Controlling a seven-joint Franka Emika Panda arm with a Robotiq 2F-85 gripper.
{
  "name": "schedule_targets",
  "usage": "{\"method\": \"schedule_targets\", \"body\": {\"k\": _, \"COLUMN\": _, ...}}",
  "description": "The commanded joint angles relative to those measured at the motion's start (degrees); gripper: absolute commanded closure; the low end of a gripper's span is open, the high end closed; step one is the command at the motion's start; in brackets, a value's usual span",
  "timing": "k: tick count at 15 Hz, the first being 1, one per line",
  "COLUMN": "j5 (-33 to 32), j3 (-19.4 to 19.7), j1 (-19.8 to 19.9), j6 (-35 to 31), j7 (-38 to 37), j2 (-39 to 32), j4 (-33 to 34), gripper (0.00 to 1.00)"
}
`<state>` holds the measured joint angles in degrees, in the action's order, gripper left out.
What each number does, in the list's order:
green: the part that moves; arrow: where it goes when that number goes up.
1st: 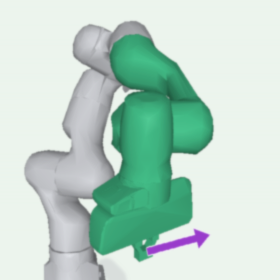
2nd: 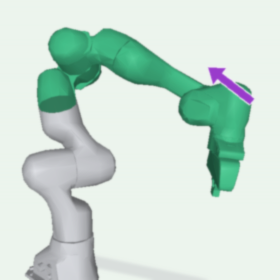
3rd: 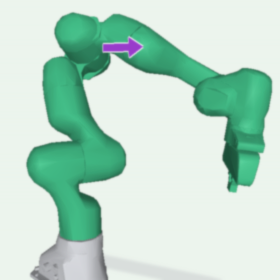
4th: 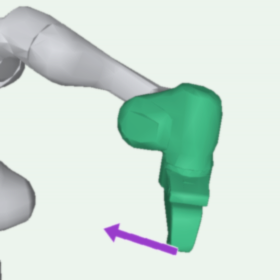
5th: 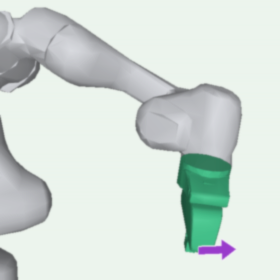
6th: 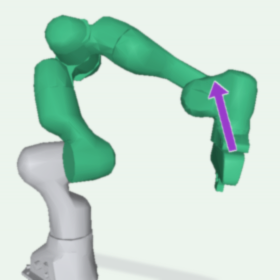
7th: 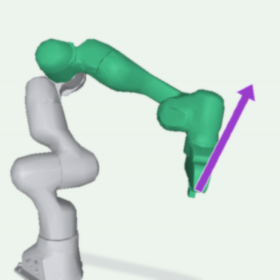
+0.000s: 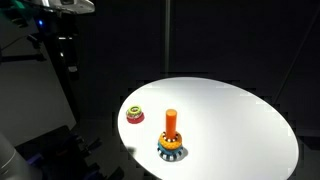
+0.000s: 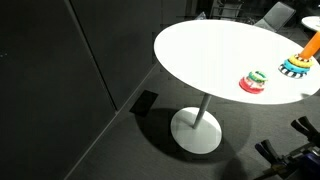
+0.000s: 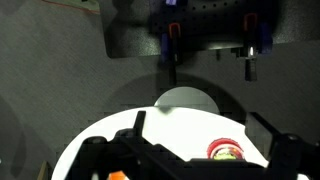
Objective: Put the green ring on the orange stand
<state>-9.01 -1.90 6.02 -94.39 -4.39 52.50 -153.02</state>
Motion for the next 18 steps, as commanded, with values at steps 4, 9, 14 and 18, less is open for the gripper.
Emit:
{"method": "schedule_targets", "body": {"k": 4, "j5": -0.26, "j3": 0.97, "j1": -0.42, "j6": -6.17, "j7": -1.21, "j2": -5.79, "j4": 2.52, "gripper": 0.0}}
{"method": "schedule_targets", "body": {"k": 9, "j5": 1.05, "j3": 1.01, "j1": -0.54, "j6": -14.01, "j7": -2.31, "j2": -10.95, "j4": 3.13, "gripper": 0.0}}
{"method": "schedule_targets", "body": {"k": 14, "j5": 6.44, "j3": 3.0, "j1": -1.66, "j6": -23.17, "j7": -1.14, "j2": -16.56, "j4": 2.29, "gripper": 0.0}}
{"method": "schedule_targets", "body": {"k": 18, "j5": 11.38, "j3": 4.82, "j1": -3.07, "j6": -26.66, "j7": 1.57, "j2": -20.75, "j4": 2.74, "gripper": 0.0}}
